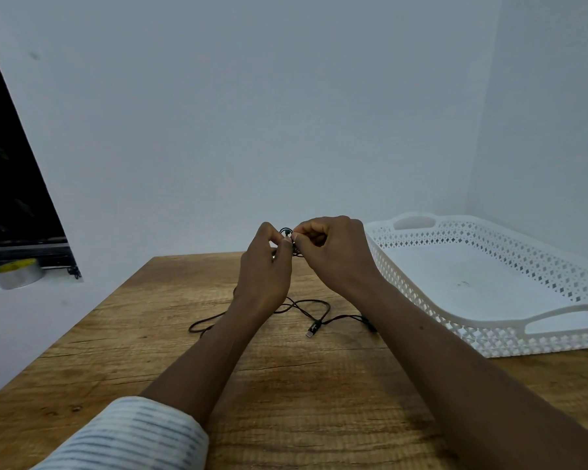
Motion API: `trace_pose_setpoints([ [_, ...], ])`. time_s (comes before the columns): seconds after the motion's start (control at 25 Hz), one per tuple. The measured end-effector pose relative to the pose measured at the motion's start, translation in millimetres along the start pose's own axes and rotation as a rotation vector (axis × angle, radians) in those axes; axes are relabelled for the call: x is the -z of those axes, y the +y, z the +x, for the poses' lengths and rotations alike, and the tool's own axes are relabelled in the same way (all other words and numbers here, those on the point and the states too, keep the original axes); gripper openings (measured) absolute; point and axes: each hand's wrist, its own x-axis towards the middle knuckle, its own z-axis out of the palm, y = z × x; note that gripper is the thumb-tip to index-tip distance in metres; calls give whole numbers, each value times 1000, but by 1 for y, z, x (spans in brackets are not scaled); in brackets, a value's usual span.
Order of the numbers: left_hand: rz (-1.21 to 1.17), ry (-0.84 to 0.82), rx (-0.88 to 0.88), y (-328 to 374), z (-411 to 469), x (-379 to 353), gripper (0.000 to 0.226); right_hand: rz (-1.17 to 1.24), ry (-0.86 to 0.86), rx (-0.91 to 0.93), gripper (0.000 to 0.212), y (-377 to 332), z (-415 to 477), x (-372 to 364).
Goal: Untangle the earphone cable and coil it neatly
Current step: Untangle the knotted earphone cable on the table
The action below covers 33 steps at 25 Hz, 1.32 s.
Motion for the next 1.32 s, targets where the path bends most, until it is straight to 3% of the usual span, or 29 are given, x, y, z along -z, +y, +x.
trace_pose_setpoints([
  [0.52, 14, 31, -65, 2, -3, 1, 15, -21, -18, 0, 16, 3, 2, 2],
  [1.08, -74, 51, 28, 3, -3, 0, 18, -21, -35, 9, 15, 2, 2, 1],
  [1.32, 132, 63, -112, 1, -5, -1, 15, -182, -52, 70, 20, 6, 5, 2],
])
